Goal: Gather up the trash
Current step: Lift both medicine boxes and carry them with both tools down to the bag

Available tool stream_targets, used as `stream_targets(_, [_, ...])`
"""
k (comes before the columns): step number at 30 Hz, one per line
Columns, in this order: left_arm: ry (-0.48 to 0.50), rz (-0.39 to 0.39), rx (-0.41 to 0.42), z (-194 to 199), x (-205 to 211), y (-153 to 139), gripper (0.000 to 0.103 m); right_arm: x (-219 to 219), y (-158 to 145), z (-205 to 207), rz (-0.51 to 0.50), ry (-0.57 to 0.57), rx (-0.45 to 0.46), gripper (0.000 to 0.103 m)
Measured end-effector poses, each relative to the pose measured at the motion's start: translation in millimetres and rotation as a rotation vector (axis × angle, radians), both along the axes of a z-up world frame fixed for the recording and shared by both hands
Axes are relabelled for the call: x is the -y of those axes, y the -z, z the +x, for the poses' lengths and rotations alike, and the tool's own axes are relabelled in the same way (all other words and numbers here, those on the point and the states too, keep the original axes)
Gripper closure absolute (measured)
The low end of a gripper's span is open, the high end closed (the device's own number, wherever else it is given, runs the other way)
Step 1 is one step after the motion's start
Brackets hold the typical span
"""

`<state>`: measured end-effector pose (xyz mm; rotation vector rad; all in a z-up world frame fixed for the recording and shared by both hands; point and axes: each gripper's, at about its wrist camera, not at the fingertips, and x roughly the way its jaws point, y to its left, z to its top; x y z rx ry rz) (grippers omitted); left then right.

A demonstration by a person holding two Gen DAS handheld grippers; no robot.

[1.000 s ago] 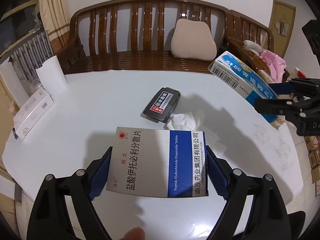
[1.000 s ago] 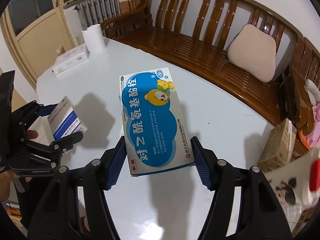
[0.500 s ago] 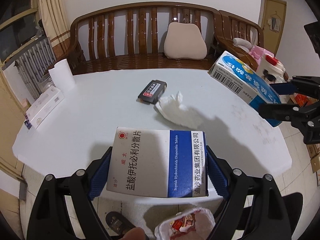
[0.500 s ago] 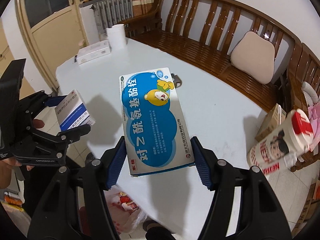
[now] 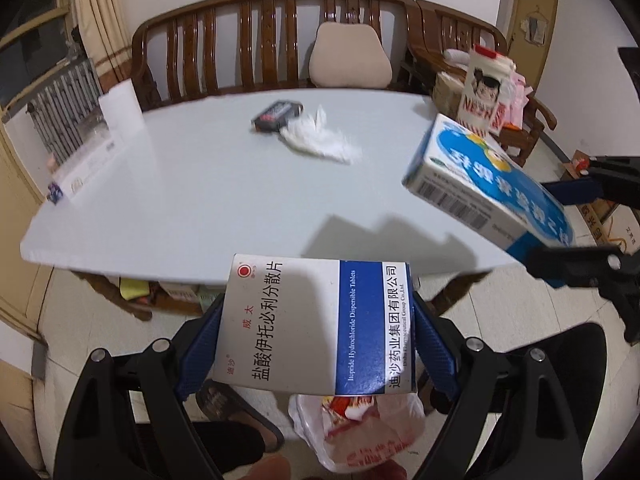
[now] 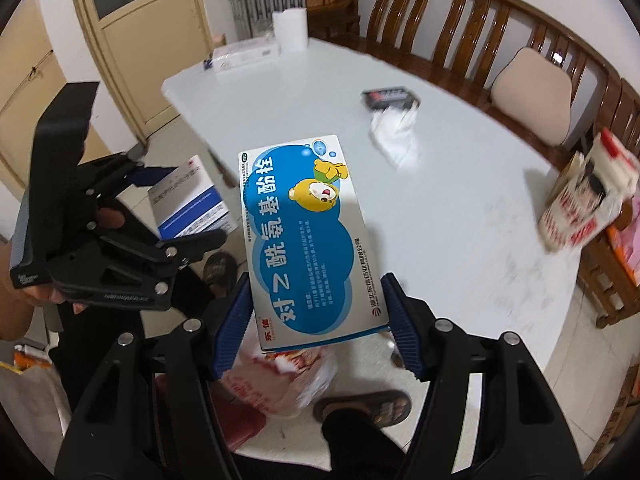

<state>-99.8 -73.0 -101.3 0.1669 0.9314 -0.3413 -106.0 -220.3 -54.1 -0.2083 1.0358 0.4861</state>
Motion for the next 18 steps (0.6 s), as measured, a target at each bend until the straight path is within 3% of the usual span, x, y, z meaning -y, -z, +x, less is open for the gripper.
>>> stream_targets(8, [0.019,0.001,-0.071,-29,-1,36,0.020,-9,35,-36,0.010,0.002,-0.059,0.041])
stream_targets(18, [0.015,0.024,-0.204,-52,-7,101,0.020,-23,84,-61,-0.028,-0.004,-0.118,0.041])
